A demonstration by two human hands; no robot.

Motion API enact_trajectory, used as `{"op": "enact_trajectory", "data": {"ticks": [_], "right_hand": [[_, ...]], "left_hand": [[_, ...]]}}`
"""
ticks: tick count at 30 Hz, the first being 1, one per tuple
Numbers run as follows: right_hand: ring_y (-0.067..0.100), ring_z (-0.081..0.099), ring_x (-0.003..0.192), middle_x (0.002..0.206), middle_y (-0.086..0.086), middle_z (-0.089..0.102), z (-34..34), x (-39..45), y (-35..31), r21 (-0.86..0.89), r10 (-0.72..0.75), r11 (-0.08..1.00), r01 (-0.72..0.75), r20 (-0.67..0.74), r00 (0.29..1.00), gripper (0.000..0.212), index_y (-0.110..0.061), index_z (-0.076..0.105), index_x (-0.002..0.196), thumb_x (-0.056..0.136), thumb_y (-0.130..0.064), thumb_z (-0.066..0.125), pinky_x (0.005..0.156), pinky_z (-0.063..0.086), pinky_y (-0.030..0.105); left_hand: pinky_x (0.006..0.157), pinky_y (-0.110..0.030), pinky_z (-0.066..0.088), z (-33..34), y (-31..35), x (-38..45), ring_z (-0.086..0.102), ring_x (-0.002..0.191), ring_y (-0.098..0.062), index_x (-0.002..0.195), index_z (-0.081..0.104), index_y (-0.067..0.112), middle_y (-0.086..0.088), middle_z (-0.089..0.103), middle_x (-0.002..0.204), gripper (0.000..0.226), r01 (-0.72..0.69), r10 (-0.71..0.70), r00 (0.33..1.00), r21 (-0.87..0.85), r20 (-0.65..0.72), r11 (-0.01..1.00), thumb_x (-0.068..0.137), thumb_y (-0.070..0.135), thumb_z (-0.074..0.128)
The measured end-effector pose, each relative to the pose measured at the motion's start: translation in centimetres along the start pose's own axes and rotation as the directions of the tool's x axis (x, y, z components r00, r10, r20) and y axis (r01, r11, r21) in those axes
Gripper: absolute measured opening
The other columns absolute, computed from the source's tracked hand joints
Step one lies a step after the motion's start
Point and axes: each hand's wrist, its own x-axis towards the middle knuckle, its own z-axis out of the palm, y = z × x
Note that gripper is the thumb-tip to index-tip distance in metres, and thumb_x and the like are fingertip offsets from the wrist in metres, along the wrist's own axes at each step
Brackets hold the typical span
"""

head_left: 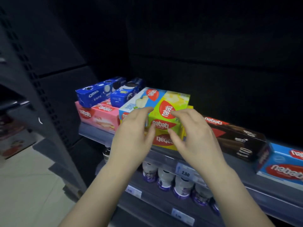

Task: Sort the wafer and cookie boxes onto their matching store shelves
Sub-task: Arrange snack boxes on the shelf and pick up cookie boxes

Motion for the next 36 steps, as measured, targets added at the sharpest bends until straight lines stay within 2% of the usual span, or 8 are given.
{"op": "enact_trajectory", "data": {"ticks": [6, 10, 16, 19, 21, 24, 30, 36], "right_hand": [[0.024, 0.058, 0.111, 0.117, 0.004, 0.062, 3.3, 1.8, 0.0, -0.019, 0.068, 0.998, -0.067, 0.028, 0.997, 0.044, -0.011, 0.067, 0.114, 0.075, -0.025, 0.079, 0.096, 0.048, 0.040], [0.025, 0.058, 0.112, 0.119, 0.003, 0.062, 4.3, 2.2, 0.2, -0.140, 0.089, 0.987, -0.079, 0.062, 0.994, 0.054, -0.015, 0.064, 0.118, 0.068, -0.025, 0.084, 0.096, 0.042, 0.036], [0.028, 0.059, 0.106, 0.113, 0.005, 0.062, 5.3, 2.1, 0.2, -0.274, 0.039, 0.961, -0.027, 0.037, 0.999, 0.064, -0.016, 0.063, 0.121, 0.061, -0.015, 0.086, 0.092, 0.047, 0.041], [0.028, 0.059, 0.108, 0.115, 0.006, 0.063, 5.2, 1.8, 0.5, -0.215, 0.025, 0.976, -0.030, -0.028, 0.999, 0.062, -0.014, 0.064, 0.123, 0.064, -0.008, 0.084, 0.094, 0.046, 0.040], [0.025, 0.058, 0.112, 0.119, 0.005, 0.063, 4.5, 1.6, 0.5, -0.120, 0.052, 0.991, -0.064, -0.100, 0.994, 0.061, -0.012, 0.063, 0.124, 0.066, -0.005, 0.081, 0.098, 0.048, 0.041], [0.020, 0.058, 0.113, 0.119, 0.003, 0.062, 2.2, 1.2, 0.8, 0.015, 0.111, 0.994, -0.111, -0.262, 0.959, 0.055, -0.008, 0.064, 0.123, 0.071, -0.004, 0.078, 0.099, 0.046, 0.034], [0.005, 0.053, 0.105, 0.113, 0.005, 0.061, -3.9, -1.7, 2.5, -0.022, 0.170, 0.976, -0.216, -0.542, 0.823, 0.045, -0.001, 0.064, 0.118, 0.075, -0.004, 0.075, 0.093, 0.035, 0.005], [0.001, 0.050, 0.104, 0.111, 0.002, 0.059, -7.9, -5.2, 4.6, -0.075, 0.178, 0.953, -0.294, -0.647, 0.742, 0.041, 0.002, 0.064, 0.116, 0.076, -0.004, 0.073, 0.094, 0.036, 0.008]], "left_hand": [[0.084, -0.010, 0.031, -0.3, -3.8, 2.0, 0.050, 0.109, -0.008, 0.128, 0.054, 0.016, 0.002, 0.059, 0.121, 0.045, -0.013, 0.012, 0.999, 0.013, 0.035, 1.000, 0.085, 0.019, 0.067], [0.110, -0.040, 0.032, 0.9, -6.0, 3.1, 0.046, 0.128, -0.029, 0.130, 0.055, 0.015, -0.005, 0.054, 0.134, 0.059, -0.079, 0.060, 0.986, 0.114, 0.157, 0.990, 0.074, 0.014, 0.075], [0.099, -0.030, 0.026, 1.6, -7.8, 3.5, 0.055, 0.114, -0.026, 0.121, 0.064, 0.022, 0.002, 0.063, 0.125, 0.062, -0.110, 0.103, 0.993, 0.137, 0.059, 0.984, 0.064, 0.005, 0.080], [0.107, -0.050, 0.035, 1.7, -7.9, 3.7, 0.055, 0.113, -0.023, 0.119, 0.067, 0.020, 0.001, 0.066, 0.124, 0.062, -0.142, 0.142, 0.990, 0.069, 0.007, 0.987, 0.062, 0.002, 0.083], [0.099, -0.057, 0.042, 1.5, -7.5, 3.5, 0.056, 0.112, -0.024, 0.120, 0.066, 0.018, 0.001, 0.066, 0.122, 0.061, -0.170, 0.170, 0.985, 0.001, -0.039, 0.985, 0.063, 0.001, 0.083], [0.099, -0.041, 0.045, 1.0, -6.0, 3.6, 0.054, 0.113, -0.013, 0.122, 0.065, 0.015, 0.007, 0.063, 0.120, 0.059, -0.186, 0.171, 0.976, -0.110, -0.134, 0.976, 0.067, 0.001, 0.080], [0.085, -0.004, 0.040, 2.8, -0.8, 3.0, 0.050, 0.106, 0.017, 0.121, 0.065, 0.017, 0.020, 0.060, 0.116, 0.054, -0.150, 0.072, 0.976, -0.394, -0.206, 0.907, 0.071, -0.002, 0.076], [0.085, -0.005, 0.040, 6.0, 4.1, 1.4, 0.056, 0.108, 0.007, 0.121, 0.066, 0.020, 0.014, 0.066, 0.118, 0.055, -0.177, 0.139, 0.984, -0.494, -0.113, 0.851, 0.071, -0.001, 0.076]]}}
